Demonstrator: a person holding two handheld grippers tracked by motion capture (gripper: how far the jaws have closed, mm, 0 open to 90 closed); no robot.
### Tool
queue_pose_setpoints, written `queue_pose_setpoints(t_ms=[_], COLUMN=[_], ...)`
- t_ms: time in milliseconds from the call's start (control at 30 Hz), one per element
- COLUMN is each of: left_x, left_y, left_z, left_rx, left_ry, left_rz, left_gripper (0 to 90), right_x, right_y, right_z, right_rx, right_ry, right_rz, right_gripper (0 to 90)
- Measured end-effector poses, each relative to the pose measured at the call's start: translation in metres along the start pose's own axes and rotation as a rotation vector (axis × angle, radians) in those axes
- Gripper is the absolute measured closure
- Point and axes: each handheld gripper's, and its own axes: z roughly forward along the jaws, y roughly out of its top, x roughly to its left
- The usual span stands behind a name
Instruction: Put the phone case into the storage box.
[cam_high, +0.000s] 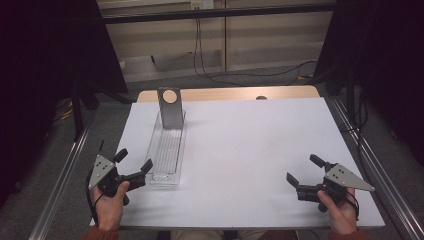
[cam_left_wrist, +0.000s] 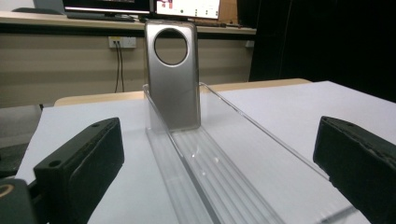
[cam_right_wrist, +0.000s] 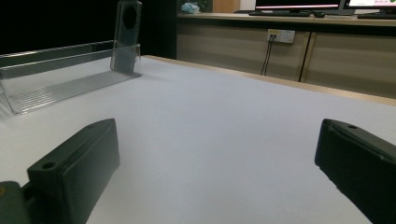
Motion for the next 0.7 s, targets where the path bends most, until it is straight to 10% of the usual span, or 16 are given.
queue_pose_setpoints(t_ms=[700], left_x=[-0.008], left_y=[-0.014], left_z=[-0.022], left_rx=[0.057], left_ry=[0.01], left_rz=[0.051], left_gripper=[2.0], right_x=[-0.004], right_y=[-0.003], right_z=[-0.018], right_rx=[-0.008], right_ry=[-0.065], right_rz=[0.007], right_gripper=[0.0])
